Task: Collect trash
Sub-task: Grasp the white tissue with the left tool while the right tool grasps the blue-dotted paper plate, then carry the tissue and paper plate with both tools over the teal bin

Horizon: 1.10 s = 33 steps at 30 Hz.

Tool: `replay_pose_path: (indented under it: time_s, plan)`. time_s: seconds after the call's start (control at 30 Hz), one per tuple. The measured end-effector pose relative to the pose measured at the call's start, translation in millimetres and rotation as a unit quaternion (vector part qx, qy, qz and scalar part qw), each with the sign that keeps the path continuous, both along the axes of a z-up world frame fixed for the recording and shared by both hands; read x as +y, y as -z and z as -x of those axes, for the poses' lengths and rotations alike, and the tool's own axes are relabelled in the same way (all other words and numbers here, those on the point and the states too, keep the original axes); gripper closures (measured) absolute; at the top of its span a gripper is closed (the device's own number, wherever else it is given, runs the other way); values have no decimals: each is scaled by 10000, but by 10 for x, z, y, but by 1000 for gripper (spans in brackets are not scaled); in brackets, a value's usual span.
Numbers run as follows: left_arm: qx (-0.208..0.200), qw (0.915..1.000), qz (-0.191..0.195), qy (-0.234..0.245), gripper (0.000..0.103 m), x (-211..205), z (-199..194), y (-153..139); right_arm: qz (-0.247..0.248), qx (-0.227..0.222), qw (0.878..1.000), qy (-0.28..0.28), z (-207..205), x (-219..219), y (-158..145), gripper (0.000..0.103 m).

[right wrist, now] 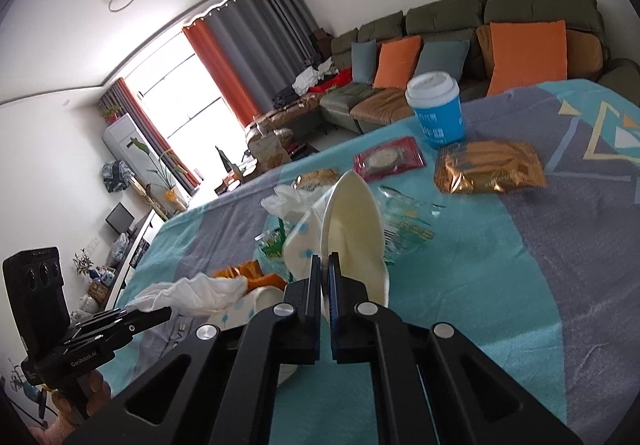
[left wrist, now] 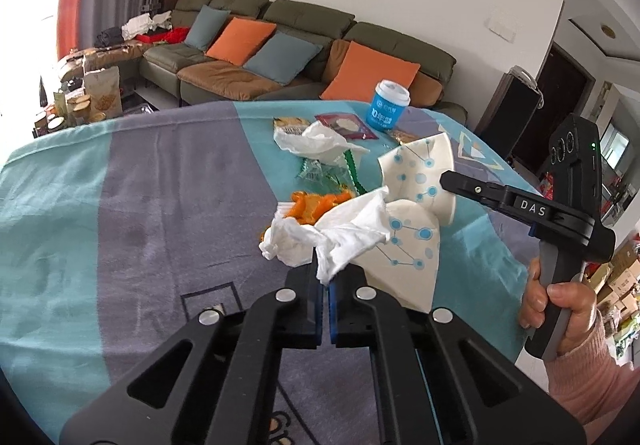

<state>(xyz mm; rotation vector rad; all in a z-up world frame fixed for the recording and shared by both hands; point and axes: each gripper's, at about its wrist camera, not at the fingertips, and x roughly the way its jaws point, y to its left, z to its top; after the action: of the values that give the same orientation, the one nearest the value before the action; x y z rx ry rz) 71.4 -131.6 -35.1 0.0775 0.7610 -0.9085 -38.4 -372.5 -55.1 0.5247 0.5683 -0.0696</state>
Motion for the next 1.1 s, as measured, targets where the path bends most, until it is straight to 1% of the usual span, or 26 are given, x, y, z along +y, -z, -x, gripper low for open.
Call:
replay_pose_path:
  time_s: [0.27, 0.47, 0.7, 0.83, 0.93, 1.1]
  plan:
    - [-157, 9994, 223, -204, 101, 287, 6, -177, 135, -238, 9996, 2, 38, 44, -181, 101]
    - [-240, 9981, 444, -354, 101, 588, 67, -328, 165, -416, 9989, -127, 47, 133, -325, 101]
    - [-376, 9956, 626, -584, 101, 1002, 175, -459, 208, -648, 9963, -522, 9, 396, -480, 101]
    - [-489, 9940, 596, -777, 101, 1265, 241, -491, 195, -714, 9939, -813, -48, 595, -535, 101]
    - [-498, 9923, 601, -961, 101, 1508, 289, -505, 159, -731, 9913, -1087, -113, 767, -547, 101]
    - [-594, 9864, 589, -1414, 101, 1957, 394, -554, 76, -714, 9856, -1532, -258, 1082, -527, 101]
